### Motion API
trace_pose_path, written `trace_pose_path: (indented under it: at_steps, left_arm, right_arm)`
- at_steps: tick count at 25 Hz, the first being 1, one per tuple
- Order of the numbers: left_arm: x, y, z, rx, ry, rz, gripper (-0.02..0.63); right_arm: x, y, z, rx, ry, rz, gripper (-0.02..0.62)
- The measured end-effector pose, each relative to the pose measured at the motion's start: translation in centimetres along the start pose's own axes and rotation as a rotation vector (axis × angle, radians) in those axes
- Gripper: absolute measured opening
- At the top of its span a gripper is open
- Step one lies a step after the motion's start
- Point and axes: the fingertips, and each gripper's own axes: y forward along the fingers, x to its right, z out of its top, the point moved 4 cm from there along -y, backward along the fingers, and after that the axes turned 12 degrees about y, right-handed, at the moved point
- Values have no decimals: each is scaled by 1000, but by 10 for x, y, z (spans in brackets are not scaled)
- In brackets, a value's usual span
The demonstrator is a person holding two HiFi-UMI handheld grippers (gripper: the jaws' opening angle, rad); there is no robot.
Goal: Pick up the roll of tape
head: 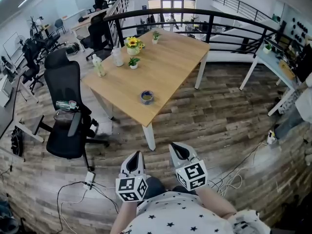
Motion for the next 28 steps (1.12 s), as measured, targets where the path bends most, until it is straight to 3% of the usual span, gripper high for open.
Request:
trace_pose_path:
  at_steps: [13,20,28]
  left_arm:
    - [3,-8,1,-3,7,25,6]
    - [1,0,2,-5,15,-5,67]
    - [-3,31,7,-3,21,-34,175]
  right_arm:
    - [-1,-5,-8,-30,18,29,6]
    - [0,4,-10,-51,22,49,28]
    - [14,24,-7,-69,19,60,132]
